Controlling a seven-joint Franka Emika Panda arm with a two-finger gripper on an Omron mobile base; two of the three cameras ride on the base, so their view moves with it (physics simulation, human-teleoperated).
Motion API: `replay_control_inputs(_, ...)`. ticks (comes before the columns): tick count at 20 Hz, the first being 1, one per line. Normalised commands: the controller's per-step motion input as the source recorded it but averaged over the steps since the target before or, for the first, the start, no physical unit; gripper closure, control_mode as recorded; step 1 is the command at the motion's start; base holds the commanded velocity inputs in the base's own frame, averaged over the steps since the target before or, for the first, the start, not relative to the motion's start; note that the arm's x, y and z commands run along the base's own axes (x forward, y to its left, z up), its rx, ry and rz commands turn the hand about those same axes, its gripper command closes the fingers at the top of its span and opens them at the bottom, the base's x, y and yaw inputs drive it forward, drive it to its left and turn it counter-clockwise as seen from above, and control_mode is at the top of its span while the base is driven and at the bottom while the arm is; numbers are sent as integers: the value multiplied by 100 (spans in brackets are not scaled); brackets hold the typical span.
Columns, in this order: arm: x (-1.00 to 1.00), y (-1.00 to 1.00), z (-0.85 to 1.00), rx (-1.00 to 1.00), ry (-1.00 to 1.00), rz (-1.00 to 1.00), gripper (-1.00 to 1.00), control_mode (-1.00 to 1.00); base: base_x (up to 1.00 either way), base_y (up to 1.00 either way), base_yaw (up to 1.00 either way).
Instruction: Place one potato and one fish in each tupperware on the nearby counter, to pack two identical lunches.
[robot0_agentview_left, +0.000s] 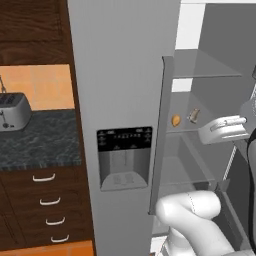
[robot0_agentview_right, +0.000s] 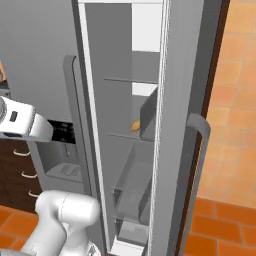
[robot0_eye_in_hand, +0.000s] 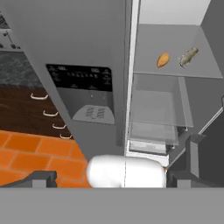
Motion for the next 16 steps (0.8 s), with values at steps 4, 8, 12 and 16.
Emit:
replay_control_inputs(4,0,0,0,0,0,0,-100,100,19,-42,-2)
replay_control_inputs(8,-2,-41,-14,1,0,0,-100,-100,0,-34,0)
replay_control_inputs(12,53,-60,-30,0,5,0,-100,-100,0,0,0)
replay_control_inputs(16,86,-17,-44,0,4,-8,-100,-100,0,0,0)
